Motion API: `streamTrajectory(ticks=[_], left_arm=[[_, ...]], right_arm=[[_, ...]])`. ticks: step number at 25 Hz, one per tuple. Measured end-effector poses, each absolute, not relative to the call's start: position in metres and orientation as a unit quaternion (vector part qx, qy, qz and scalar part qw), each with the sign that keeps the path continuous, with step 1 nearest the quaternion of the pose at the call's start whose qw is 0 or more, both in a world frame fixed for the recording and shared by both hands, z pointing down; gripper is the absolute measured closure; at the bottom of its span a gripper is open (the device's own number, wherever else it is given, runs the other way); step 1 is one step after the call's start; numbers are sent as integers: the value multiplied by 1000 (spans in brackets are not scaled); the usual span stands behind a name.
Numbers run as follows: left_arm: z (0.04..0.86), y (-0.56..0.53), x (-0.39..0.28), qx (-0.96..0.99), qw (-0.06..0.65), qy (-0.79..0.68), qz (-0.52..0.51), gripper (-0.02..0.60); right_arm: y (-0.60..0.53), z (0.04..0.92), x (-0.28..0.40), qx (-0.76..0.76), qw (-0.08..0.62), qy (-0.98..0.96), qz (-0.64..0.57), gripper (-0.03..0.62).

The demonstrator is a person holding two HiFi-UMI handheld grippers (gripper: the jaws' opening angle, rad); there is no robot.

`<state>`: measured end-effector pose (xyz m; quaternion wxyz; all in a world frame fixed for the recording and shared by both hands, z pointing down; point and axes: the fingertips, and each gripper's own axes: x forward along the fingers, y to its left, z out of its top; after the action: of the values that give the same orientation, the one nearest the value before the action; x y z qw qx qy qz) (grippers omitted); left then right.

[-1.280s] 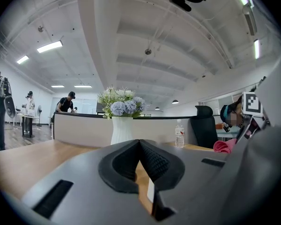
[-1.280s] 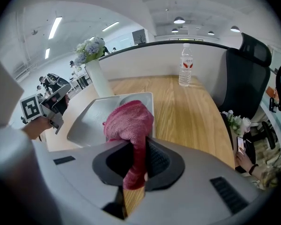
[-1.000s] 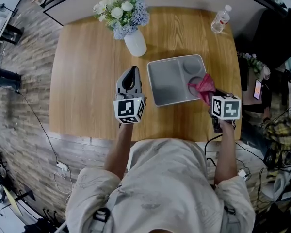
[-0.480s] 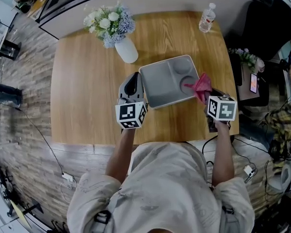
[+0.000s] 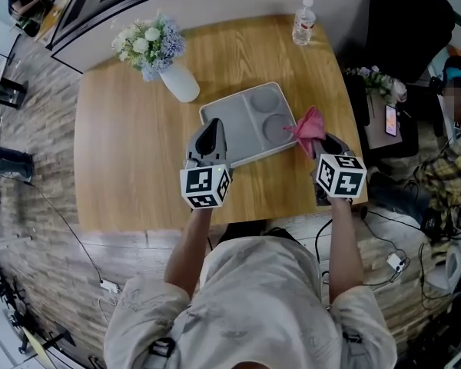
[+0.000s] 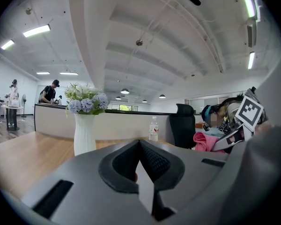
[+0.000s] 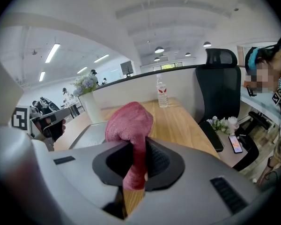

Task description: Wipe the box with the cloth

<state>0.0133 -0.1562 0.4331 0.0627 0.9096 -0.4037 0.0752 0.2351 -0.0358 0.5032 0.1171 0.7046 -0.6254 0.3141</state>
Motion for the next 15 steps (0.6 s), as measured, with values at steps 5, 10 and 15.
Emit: streamTrajectory(ticks=[5, 10, 15], left_arm=[[426, -135, 32, 913, 53, -398, 71, 572], [414, -118, 38, 913, 42, -400, 63, 572], [392, -101, 37, 912, 32, -406, 44, 572]], right_arm=[[-25, 487, 245, 716, 87, -634, 278, 531], [-19, 462, 249, 728, 54, -643, 230, 531], [-10, 426, 248, 738, 30, -654, 167, 531]])
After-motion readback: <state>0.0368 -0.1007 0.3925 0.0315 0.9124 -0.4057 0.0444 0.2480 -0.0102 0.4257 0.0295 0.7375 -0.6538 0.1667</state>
